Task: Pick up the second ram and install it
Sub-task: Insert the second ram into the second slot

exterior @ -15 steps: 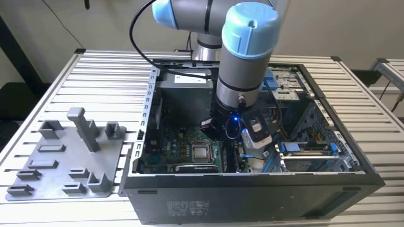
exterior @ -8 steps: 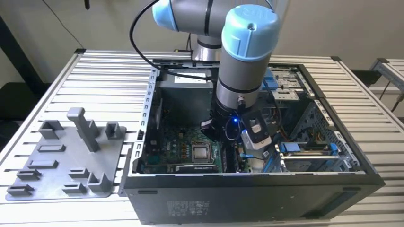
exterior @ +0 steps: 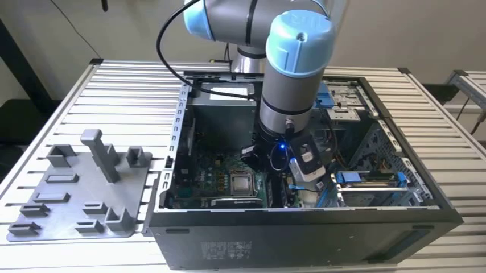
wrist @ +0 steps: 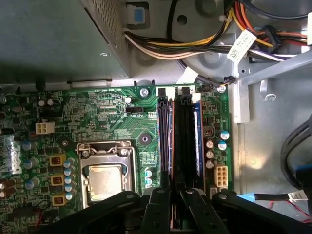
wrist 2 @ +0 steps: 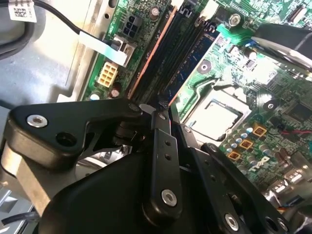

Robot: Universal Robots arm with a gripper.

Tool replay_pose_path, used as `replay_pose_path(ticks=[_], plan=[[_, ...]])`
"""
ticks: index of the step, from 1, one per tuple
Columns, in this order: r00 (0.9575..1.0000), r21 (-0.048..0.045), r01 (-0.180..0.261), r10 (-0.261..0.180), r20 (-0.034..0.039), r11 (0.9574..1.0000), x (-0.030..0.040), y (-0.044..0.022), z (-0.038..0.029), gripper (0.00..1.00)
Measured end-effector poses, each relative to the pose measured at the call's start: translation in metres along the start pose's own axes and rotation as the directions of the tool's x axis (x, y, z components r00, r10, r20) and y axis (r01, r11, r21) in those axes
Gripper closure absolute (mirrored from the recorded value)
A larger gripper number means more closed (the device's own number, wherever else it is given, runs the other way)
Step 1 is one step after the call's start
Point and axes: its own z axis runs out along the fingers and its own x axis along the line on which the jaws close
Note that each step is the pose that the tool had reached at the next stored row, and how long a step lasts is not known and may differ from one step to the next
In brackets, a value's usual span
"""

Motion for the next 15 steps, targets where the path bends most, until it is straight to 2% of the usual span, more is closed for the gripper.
replay_pose_path(ticks=[13,15], plan=[[1.0000,0.0002,0.000,0.000,0.0001,1.0000,0.0000,-0.0001,0.0009,0.86],[1.0000,-0.0010,0.000,0.000,0.0012,1.0000,-0.0001,0.0001,-0.0011,0.86]])
